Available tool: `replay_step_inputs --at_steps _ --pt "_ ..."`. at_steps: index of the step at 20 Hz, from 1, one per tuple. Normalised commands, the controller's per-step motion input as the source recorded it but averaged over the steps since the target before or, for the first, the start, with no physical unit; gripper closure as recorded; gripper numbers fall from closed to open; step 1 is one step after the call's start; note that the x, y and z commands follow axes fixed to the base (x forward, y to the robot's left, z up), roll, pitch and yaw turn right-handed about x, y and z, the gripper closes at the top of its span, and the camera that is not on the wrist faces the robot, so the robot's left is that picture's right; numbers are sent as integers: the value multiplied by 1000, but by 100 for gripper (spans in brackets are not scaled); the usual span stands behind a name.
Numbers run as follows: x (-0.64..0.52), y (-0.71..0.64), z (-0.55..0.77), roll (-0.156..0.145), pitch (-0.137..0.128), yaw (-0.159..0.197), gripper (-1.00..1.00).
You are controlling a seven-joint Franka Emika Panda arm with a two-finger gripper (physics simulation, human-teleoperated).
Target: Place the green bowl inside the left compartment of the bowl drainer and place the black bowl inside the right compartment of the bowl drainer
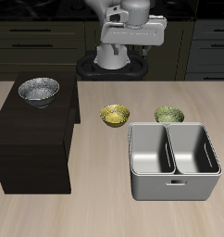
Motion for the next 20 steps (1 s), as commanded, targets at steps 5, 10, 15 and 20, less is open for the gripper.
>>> replay_step_inputs --at_steps 5,10,15,20 --pt "10 307 -19 19 2 -7 -100" --pt "11 372 11 3 -4 -9 -100" --pt "-1 244 19 -42 -9 7 -100" --pt "29 311 20 -53 -12 19 -100"
